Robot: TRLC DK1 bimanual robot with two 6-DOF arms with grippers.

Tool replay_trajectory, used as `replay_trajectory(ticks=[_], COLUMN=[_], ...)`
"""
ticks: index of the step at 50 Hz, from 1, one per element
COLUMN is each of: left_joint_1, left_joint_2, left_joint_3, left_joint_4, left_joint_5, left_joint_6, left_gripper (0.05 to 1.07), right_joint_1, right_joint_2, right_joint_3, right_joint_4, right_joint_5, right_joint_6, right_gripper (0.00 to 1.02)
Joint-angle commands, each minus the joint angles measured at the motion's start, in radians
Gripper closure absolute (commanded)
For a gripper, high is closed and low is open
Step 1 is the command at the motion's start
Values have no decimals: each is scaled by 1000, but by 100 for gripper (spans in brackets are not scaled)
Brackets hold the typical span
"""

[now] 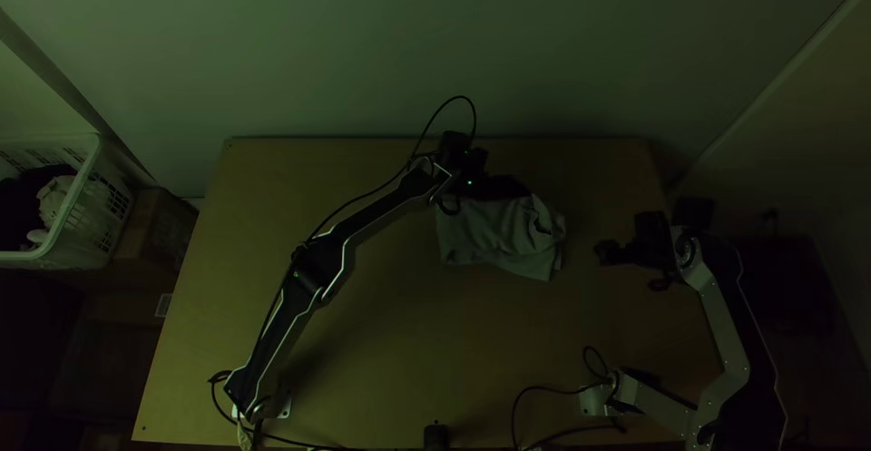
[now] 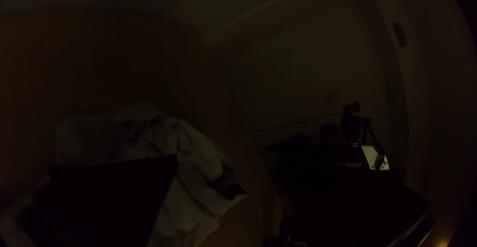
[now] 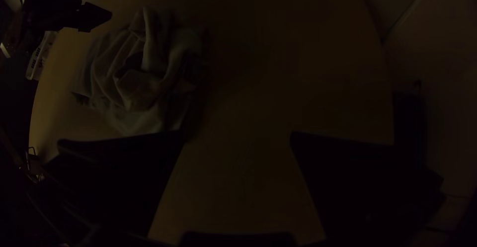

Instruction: Fold the t-shirt

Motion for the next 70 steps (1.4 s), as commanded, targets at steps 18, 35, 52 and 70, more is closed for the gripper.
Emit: replay_trajectory(ticks=[18, 35, 52, 70], left_joint_1=[49, 139, 228, 343], left_joint_2=[-373, -694, -967, -1140], left_joint_3=[-314, -720, -987, -1142], left_joint_4=[-241, -241, -232, -218], left_joint_5=[-269, -485, -623, -635], left_joint_6=[404, 582, 658, 680], left_gripper=[10, 11, 15, 10], right_joint_1=[82, 213, 341, 503], right_joint_2=[-80, -103, -14, 167], right_joint_3=[4, 8, 42, 166], right_joint_4=[0, 4, 63, 152], right_joint_5=[-14, -14, -14, -14], right_joint_6=[34, 68, 71, 71], right_gripper=[4, 16, 16, 51])
